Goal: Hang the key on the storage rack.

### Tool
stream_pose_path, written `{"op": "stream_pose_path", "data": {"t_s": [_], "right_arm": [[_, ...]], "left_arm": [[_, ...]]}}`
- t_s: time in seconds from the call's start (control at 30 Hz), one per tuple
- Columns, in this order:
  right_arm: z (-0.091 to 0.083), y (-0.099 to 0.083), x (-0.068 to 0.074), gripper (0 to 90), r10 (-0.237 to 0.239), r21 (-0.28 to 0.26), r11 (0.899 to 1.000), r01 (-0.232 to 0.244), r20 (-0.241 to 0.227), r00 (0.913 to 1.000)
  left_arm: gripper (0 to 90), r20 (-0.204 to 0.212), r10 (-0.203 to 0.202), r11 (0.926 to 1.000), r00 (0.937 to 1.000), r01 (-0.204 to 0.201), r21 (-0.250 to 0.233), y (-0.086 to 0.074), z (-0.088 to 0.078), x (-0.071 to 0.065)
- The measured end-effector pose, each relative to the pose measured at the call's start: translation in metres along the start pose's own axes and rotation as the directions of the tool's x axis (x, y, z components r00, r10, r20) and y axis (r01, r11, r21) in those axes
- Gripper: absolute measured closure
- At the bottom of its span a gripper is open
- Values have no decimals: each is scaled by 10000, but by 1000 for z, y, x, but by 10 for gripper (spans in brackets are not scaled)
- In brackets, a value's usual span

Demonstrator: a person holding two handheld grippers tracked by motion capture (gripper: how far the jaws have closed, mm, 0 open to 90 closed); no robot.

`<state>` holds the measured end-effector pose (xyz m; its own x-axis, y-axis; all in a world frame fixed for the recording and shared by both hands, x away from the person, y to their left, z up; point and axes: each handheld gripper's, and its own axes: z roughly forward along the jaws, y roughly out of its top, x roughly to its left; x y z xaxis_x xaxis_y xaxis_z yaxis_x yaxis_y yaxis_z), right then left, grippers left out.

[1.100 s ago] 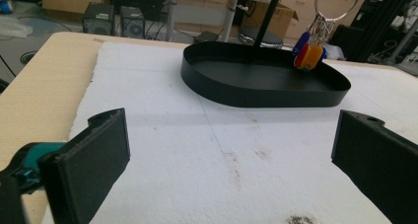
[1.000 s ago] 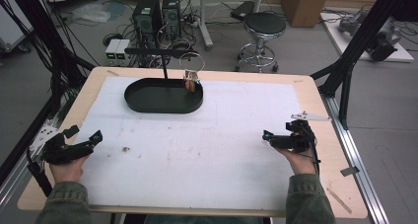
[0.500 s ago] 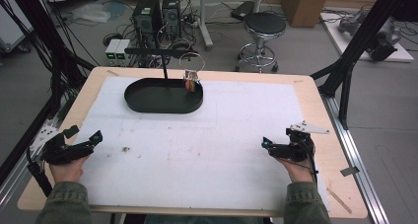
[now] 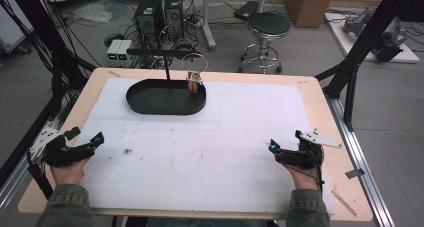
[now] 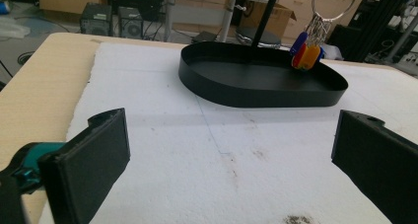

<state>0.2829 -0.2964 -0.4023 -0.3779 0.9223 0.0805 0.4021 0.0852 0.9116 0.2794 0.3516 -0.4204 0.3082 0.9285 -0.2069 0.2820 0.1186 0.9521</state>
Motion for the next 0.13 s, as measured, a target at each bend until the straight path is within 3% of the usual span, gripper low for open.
{"op": "stream_pose_path", "data": {"t_s": [0.13], "right_arm": [[-1, 0, -1, 5, 44, -48, 10000, -44, 49, 10000]], "left_arm": [[17, 8, -17, 10000, 10000, 17, 13, 0, 0, 0]]}}
